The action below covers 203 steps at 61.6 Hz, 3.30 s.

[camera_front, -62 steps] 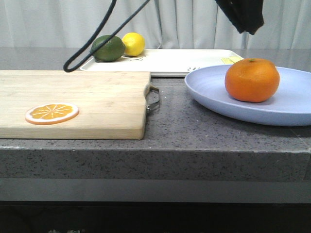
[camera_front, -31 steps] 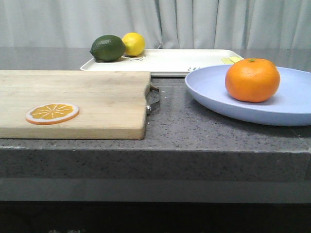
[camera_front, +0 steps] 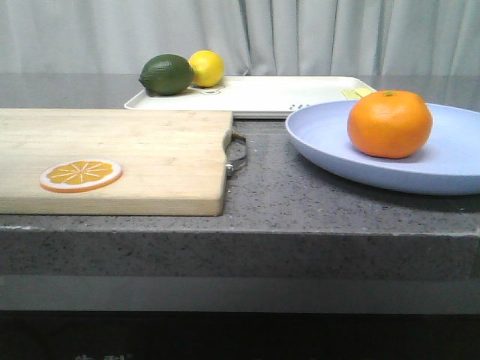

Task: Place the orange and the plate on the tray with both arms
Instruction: 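Open the left gripper to release the orange and lift away, then reach the right gripper to the blue plate's rim and grasp it, then lift the plate with the right gripper and lower it onto the white tray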

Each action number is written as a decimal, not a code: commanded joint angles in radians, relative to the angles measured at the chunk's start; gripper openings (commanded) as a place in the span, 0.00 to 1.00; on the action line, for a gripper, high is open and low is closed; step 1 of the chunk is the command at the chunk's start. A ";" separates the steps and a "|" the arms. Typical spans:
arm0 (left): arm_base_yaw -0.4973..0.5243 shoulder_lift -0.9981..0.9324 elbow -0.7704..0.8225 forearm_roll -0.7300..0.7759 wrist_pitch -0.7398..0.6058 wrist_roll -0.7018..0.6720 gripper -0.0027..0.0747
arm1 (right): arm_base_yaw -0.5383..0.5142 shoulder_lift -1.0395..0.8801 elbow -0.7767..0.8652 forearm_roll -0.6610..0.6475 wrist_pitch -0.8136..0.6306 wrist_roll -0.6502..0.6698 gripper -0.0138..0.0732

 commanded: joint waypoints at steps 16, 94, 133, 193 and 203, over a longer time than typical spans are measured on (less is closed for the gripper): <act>0.009 -0.531 0.374 -0.009 -0.211 -0.014 0.01 | -0.004 0.012 -0.036 0.000 -0.087 -0.003 0.85; 0.009 -0.903 0.606 -0.017 -0.334 -0.014 0.01 | -0.004 0.243 -0.226 0.000 0.155 0.057 0.85; 0.009 -0.903 0.606 -0.017 -0.334 -0.014 0.01 | -0.180 0.869 -0.538 0.273 0.392 -0.181 0.85; 0.009 -0.903 0.606 -0.017 -0.334 -0.014 0.01 | -0.224 1.120 -0.630 0.598 0.570 -0.389 0.02; 0.009 -0.903 0.606 -0.017 -0.334 -0.014 0.01 | -0.224 1.120 -0.630 0.643 0.594 -0.389 0.02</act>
